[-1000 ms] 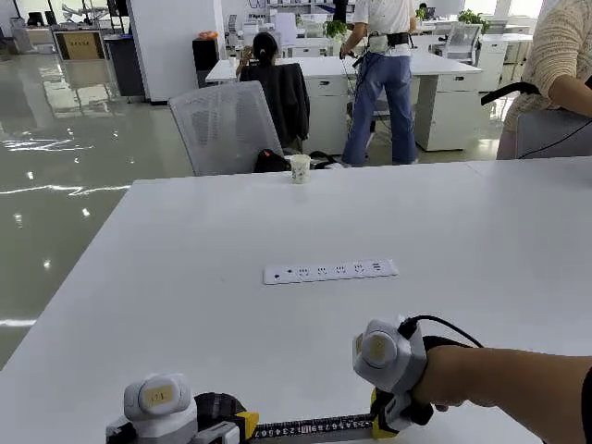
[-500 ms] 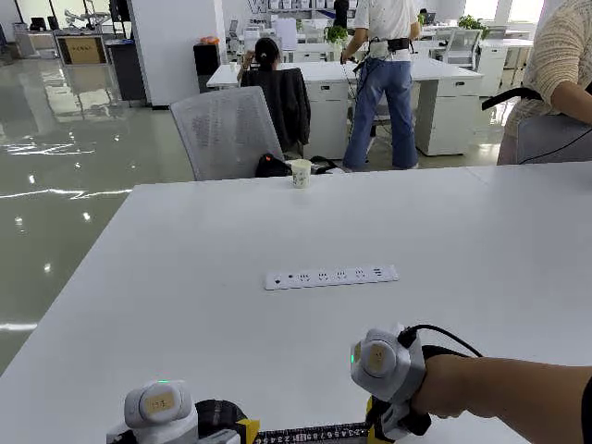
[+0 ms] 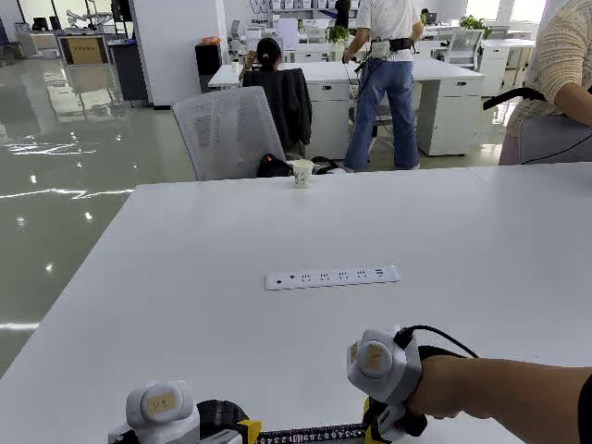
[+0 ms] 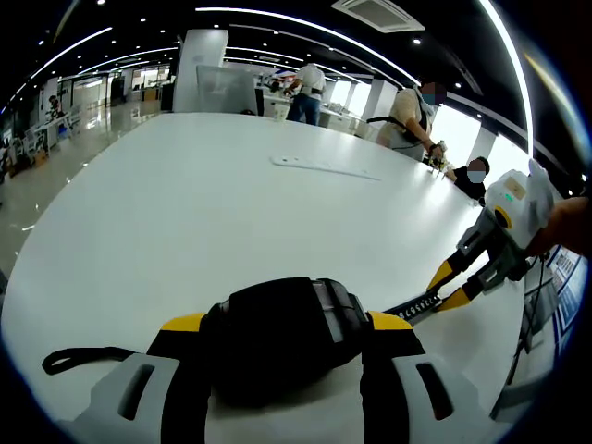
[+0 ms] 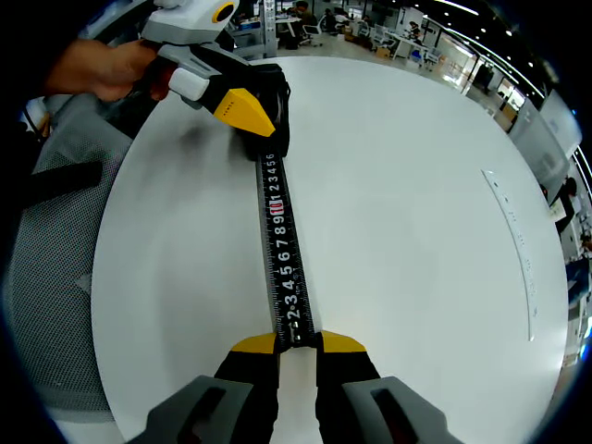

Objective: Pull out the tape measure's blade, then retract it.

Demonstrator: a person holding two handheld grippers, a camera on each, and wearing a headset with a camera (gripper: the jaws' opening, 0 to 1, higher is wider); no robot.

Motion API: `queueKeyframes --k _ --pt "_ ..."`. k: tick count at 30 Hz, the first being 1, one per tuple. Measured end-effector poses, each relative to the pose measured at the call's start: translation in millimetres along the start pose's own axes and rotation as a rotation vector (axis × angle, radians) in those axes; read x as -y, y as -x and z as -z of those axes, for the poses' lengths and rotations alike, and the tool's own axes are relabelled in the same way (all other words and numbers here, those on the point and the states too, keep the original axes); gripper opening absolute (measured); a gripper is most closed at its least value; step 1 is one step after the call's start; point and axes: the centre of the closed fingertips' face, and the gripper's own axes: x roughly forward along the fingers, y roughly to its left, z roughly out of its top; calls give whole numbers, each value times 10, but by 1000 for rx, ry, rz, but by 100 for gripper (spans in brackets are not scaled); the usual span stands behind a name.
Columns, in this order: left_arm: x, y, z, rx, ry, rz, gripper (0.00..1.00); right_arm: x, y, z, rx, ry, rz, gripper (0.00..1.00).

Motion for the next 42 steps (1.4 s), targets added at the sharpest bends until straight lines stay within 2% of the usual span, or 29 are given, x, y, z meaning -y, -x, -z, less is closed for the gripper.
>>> queueKeyframes --k 42 --pt "10 -17 14 -5 10 2 62 -32 -63 -129 22 -18 8 12"
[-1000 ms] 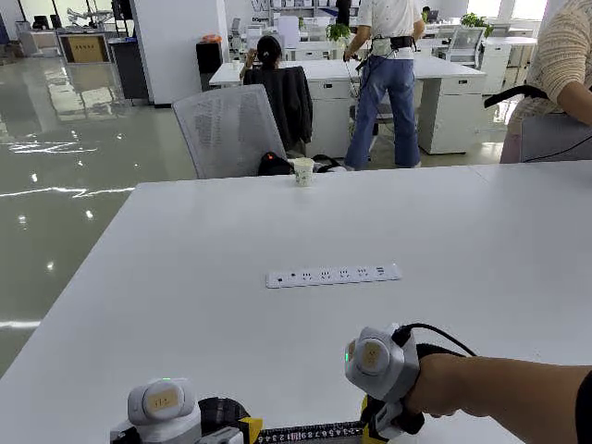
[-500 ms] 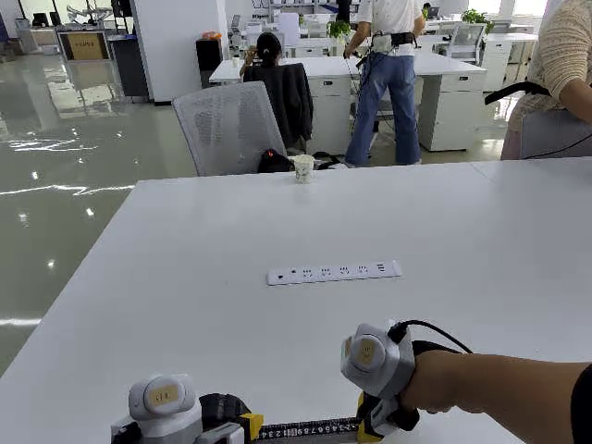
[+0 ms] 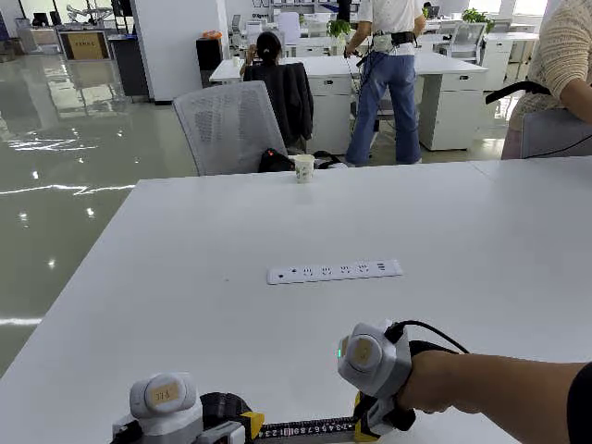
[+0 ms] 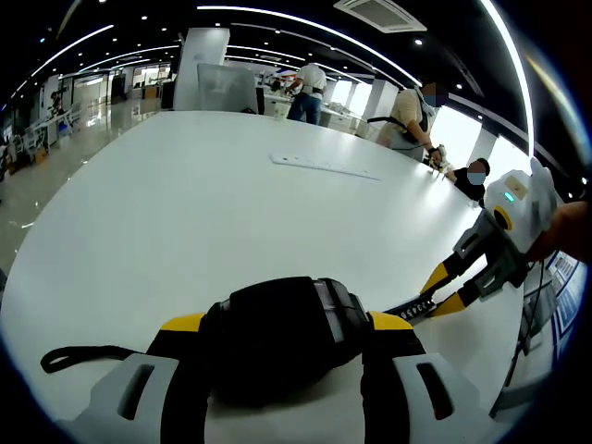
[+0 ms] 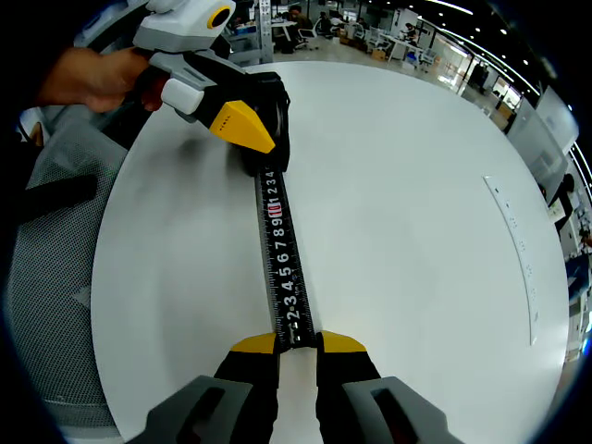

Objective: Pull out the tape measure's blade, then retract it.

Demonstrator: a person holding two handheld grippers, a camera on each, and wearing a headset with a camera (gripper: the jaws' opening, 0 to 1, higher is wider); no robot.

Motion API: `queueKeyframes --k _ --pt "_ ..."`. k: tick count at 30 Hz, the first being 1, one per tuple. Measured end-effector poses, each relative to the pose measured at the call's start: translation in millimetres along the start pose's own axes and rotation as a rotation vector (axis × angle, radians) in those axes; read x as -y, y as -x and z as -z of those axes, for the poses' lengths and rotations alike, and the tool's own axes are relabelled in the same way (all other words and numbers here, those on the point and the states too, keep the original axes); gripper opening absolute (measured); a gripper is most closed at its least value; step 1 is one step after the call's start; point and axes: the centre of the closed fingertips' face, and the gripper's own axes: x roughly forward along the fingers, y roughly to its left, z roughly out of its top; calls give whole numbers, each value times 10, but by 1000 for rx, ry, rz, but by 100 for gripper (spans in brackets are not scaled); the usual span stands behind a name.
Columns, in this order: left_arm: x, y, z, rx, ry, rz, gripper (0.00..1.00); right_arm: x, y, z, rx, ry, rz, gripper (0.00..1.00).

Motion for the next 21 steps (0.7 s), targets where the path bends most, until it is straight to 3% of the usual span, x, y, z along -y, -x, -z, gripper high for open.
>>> queueKeyframes --k 21 --pt "-18 0 -13 -2 4 1 62 -3 -25 -101 11 -4 -2 12"
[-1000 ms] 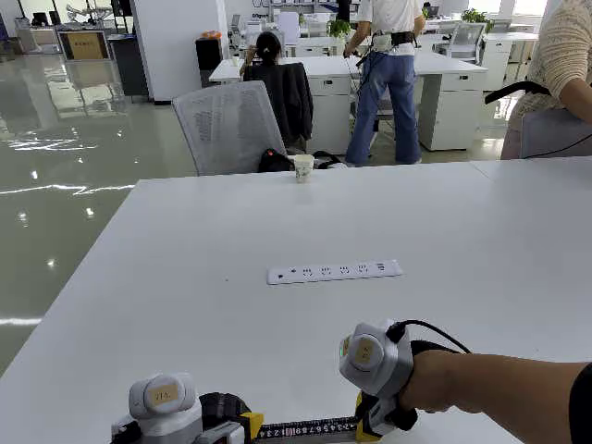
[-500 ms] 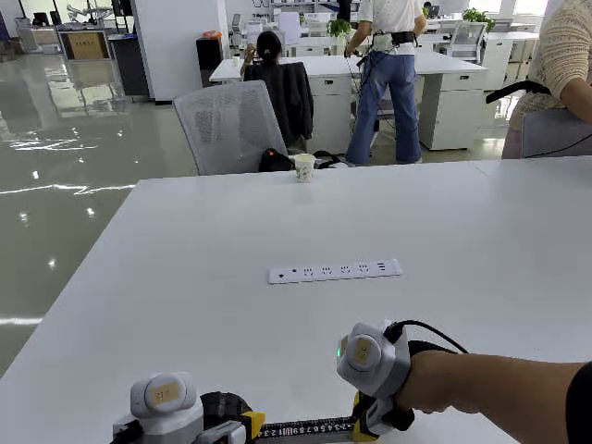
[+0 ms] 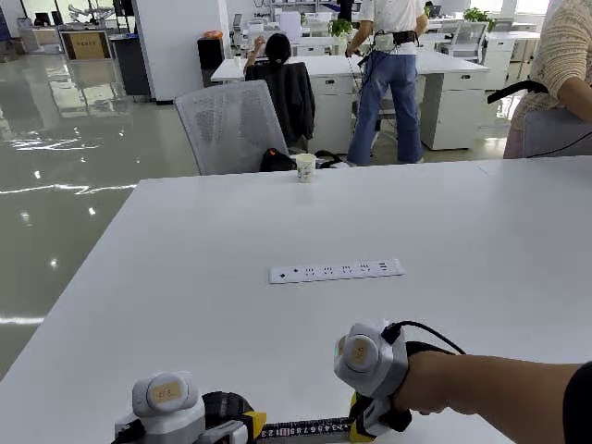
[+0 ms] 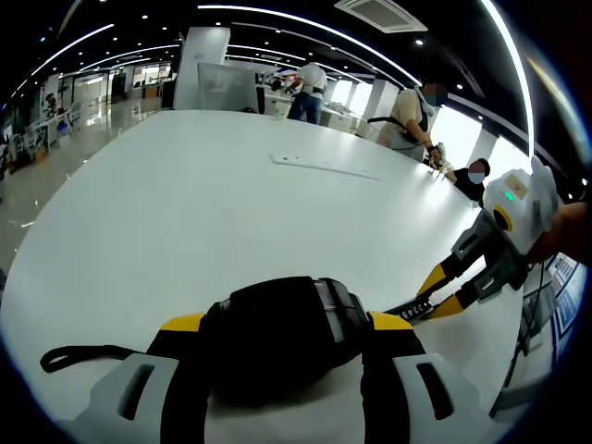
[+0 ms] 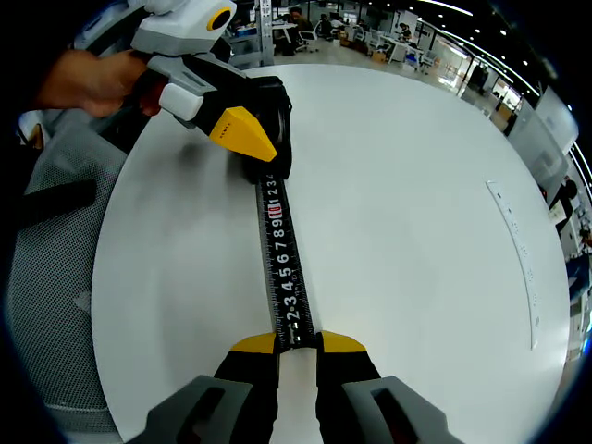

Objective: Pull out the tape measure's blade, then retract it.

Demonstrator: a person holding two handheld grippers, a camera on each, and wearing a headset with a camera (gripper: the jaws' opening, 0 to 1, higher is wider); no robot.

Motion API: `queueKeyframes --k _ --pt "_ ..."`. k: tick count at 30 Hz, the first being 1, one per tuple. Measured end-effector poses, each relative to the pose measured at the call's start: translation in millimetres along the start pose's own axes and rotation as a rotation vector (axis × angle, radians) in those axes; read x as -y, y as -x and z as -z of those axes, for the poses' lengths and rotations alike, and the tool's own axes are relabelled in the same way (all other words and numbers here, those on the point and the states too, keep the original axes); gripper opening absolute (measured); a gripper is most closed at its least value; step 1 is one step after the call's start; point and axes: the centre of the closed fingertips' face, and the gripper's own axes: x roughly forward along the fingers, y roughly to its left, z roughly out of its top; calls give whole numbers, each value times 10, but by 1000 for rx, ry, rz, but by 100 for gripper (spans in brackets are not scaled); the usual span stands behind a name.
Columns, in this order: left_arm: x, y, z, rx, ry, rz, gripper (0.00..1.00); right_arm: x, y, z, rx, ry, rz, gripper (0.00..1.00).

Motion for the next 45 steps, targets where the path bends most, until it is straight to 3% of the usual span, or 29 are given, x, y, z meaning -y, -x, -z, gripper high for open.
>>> queueKeyframes --k 45 --pt "13 5 17 -3 8 8 62 -39 -63 -156 47 -13 -1 12"
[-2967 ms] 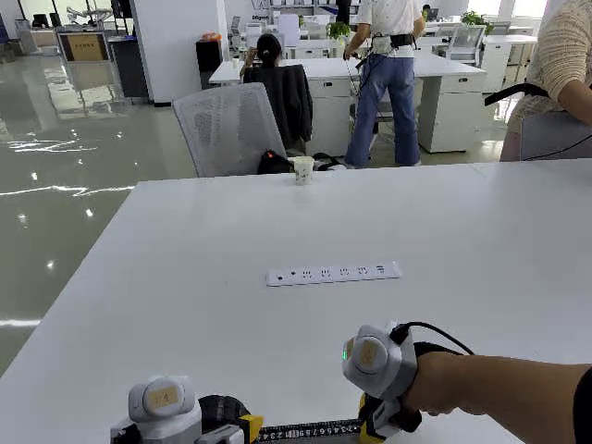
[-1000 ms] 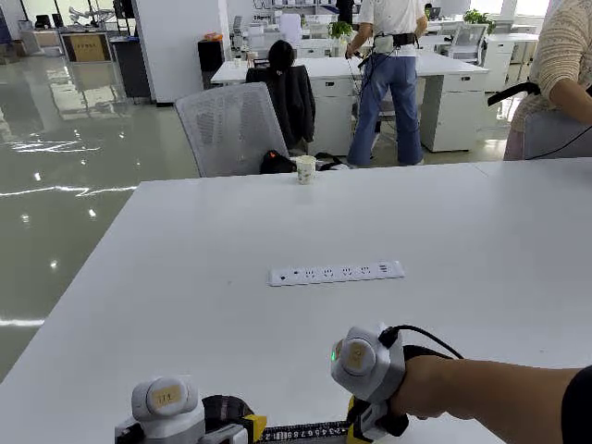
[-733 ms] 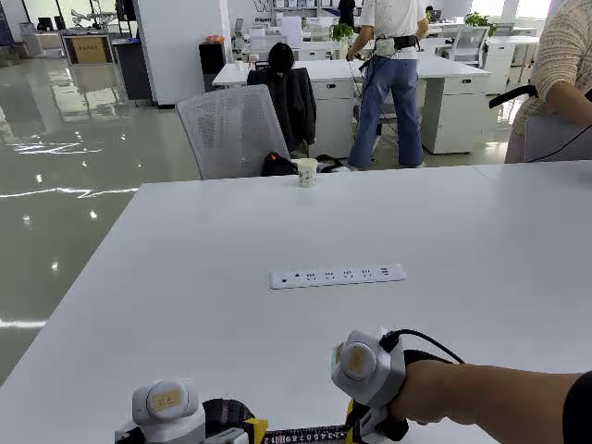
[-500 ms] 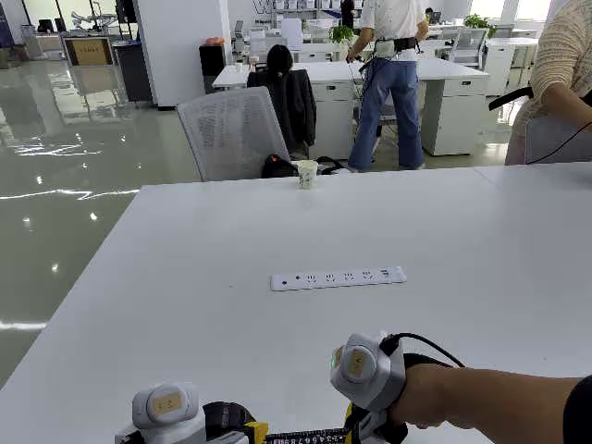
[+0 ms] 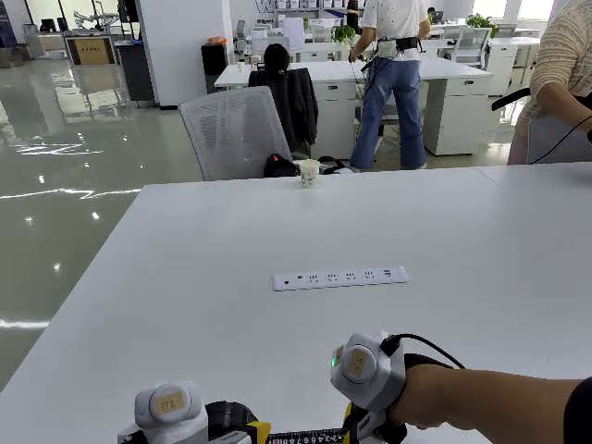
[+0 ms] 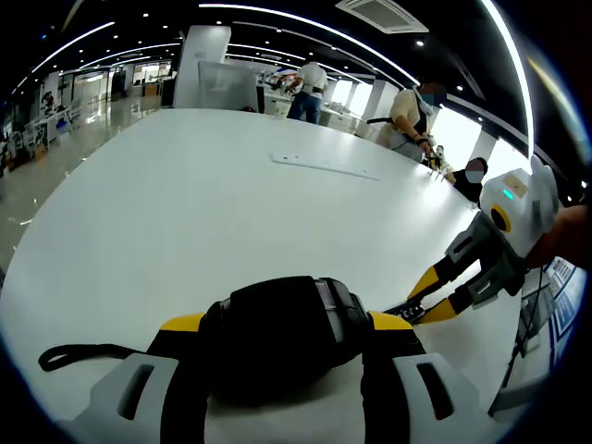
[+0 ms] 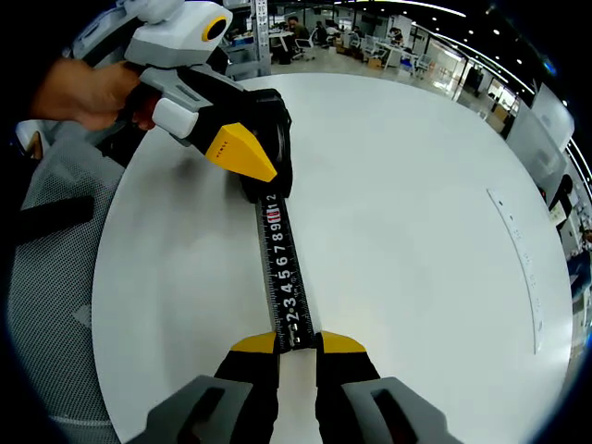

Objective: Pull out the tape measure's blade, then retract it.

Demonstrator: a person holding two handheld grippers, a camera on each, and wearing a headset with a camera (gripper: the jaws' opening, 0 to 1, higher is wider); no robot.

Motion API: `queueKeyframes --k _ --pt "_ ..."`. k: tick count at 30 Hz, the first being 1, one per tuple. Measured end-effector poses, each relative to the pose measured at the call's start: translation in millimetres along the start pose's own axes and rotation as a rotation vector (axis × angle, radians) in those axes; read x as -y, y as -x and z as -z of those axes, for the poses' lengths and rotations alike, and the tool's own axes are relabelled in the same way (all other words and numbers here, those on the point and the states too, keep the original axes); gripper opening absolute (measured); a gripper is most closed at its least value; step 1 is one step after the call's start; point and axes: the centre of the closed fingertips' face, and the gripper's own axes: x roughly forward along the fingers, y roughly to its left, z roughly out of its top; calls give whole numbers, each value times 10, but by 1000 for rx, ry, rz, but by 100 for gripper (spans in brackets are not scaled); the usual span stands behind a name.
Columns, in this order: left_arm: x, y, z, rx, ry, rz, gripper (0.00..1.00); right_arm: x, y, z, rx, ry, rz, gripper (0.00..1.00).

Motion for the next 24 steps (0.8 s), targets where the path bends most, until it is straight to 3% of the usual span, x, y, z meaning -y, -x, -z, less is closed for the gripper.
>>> queueKeyframes --k 24 --pt "-15 1 3 -3 7 2 62 -57 -62 -180 40 16 -6 12"
